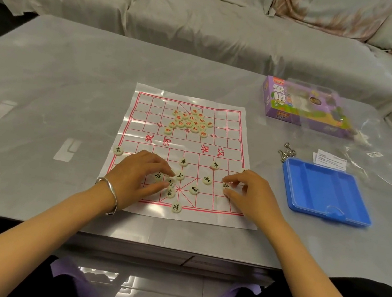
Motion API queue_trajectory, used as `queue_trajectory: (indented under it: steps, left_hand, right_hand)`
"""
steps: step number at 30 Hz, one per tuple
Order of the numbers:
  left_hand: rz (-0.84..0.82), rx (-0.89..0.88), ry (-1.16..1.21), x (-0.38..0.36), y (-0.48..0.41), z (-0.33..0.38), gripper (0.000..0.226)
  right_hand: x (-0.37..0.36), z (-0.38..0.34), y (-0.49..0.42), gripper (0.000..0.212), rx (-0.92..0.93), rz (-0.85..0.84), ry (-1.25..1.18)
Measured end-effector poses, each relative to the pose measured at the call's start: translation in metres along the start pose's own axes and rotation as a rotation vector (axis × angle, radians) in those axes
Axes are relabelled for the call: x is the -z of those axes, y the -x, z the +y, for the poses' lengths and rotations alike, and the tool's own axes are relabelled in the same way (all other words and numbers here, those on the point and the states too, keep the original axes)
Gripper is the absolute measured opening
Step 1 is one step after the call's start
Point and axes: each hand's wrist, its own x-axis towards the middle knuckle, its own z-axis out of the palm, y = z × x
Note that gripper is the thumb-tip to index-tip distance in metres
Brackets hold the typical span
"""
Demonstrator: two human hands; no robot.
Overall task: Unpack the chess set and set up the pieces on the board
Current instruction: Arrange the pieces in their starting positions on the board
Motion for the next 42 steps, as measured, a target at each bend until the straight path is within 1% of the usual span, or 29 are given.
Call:
queue_trajectory:
  steps: [3,4,6,13,16,18,24,27,31,34,36,39,42]
  left_hand:
    - [-0.071,-0.058,-0.044,-0.002,-0.003,0.001,0.074]
    - [-0.090,-0.085,-0.057,-0.003,-0.003,0.002,0.080]
    - [-0.107,-0.109,-0.073,-0.004,-0.004,0.003,0.085]
    - [-0.039,-0.083,-0.083,0.000,-0.008,0.004,0.075]
    - [-0.023,-0.055,-0.079,0.005,-0.008,0.003,0.080]
    - [-0.008,-0.039,-0.072,0.008,-0.007,0.000,0.078]
    - [0.039,0.011,-0.085,0.019,-0.001,-0.008,0.043]
    - [0.060,0.052,-0.061,0.022,0.002,-0.010,0.042]
    - [0.098,0.119,-0.051,0.024,0.005,-0.013,0.030]
    - [0.066,0.122,-0.050,0.024,0.007,-0.012,0.031]
    - [0.024,0.107,-0.045,0.022,0.007,-0.011,0.034]
    - [-0.059,0.106,-0.076,0.019,0.007,-0.012,0.040]
    - [-0.099,0.102,-0.089,0.017,0.008,-0.014,0.042]
  right_hand:
    - [-0.003,0.000,0.003,0.030,-0.043,0.029,-0.048]
    - [-0.005,0.000,0.004,0.028,-0.051,0.053,-0.041]
    - [-0.006,0.001,0.003,0.023,-0.058,0.088,-0.036]
    - [-0.006,0.007,0.000,0.023,-0.085,0.078,-0.141]
    - [-0.008,0.008,0.000,0.020,-0.088,0.104,-0.145]
    - [-0.009,0.008,-0.001,0.018,-0.088,0.125,-0.143]
    - [-0.012,0.008,-0.003,0.021,-0.098,0.156,-0.151]
    - [-0.014,0.004,-0.001,0.024,-0.087,0.179,-0.170]
    - [-0.018,-0.009,0.005,0.021,-0.005,0.194,-0.180]
    - [-0.023,-0.017,0.009,0.021,0.130,0.170,-0.149]
    - [-0.027,-0.021,0.011,0.023,0.208,0.120,-0.133]
    - [-0.030,-0.024,0.012,0.026,0.256,0.050,-0.102]
    - [-0.032,-0.022,0.013,0.022,0.265,0.045,-0.120]
